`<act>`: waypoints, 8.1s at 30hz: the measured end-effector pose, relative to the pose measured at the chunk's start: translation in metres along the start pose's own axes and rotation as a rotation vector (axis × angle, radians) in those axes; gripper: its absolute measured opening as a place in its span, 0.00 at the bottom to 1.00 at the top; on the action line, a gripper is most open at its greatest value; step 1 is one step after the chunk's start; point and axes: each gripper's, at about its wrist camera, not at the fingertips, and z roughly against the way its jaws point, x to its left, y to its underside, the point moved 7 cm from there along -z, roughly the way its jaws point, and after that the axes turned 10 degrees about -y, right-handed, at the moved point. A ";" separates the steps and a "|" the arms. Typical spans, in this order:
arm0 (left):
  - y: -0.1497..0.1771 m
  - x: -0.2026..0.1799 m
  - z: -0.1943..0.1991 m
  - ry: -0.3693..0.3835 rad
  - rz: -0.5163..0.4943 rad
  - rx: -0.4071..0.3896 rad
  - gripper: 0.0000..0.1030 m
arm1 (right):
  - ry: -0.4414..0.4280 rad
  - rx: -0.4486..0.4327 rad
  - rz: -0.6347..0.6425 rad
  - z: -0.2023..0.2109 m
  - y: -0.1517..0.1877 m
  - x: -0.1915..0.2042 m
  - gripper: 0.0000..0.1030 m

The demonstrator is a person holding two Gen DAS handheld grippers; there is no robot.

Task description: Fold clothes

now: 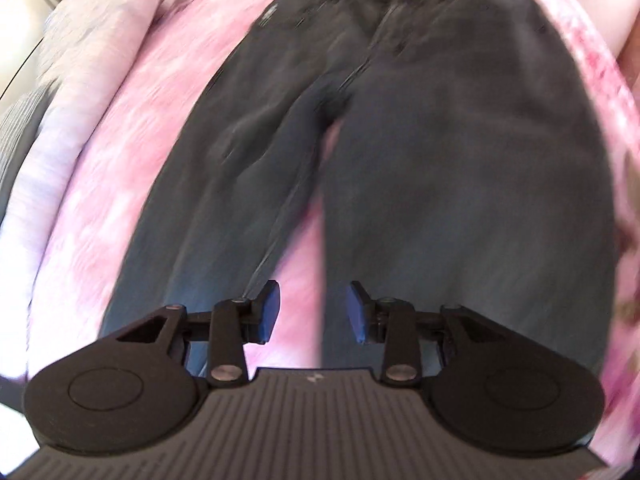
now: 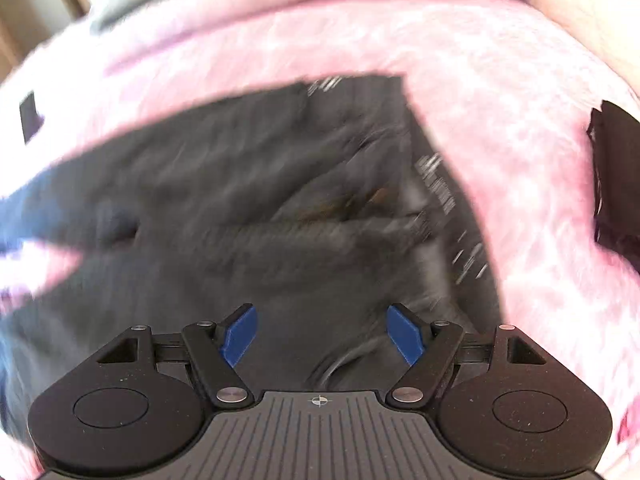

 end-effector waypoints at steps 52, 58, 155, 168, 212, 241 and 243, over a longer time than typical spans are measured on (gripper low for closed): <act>0.035 -0.005 0.170 -0.333 0.715 0.353 0.61 | -0.096 0.215 0.320 0.057 0.011 0.103 0.85; 0.095 -0.014 0.253 -0.479 1.026 0.382 0.61 | -0.091 0.166 0.396 0.104 0.035 0.151 0.85; 0.133 -0.111 0.348 -0.613 0.610 0.530 0.68 | 0.076 0.043 0.859 0.197 0.161 0.129 0.85; 0.209 -0.117 0.253 -0.580 0.199 0.620 0.68 | 0.041 0.068 1.136 0.119 0.184 0.118 0.71; 0.288 -0.039 0.176 -0.526 0.047 0.539 0.04 | 0.201 0.104 1.410 -0.016 0.170 0.045 0.15; 0.202 0.229 0.145 -0.264 0.050 0.534 0.04 | 0.055 0.295 1.385 0.042 -0.056 0.097 0.10; 0.204 0.243 0.119 -0.217 0.027 0.533 0.04 | 0.063 0.322 1.366 0.019 -0.073 0.095 0.10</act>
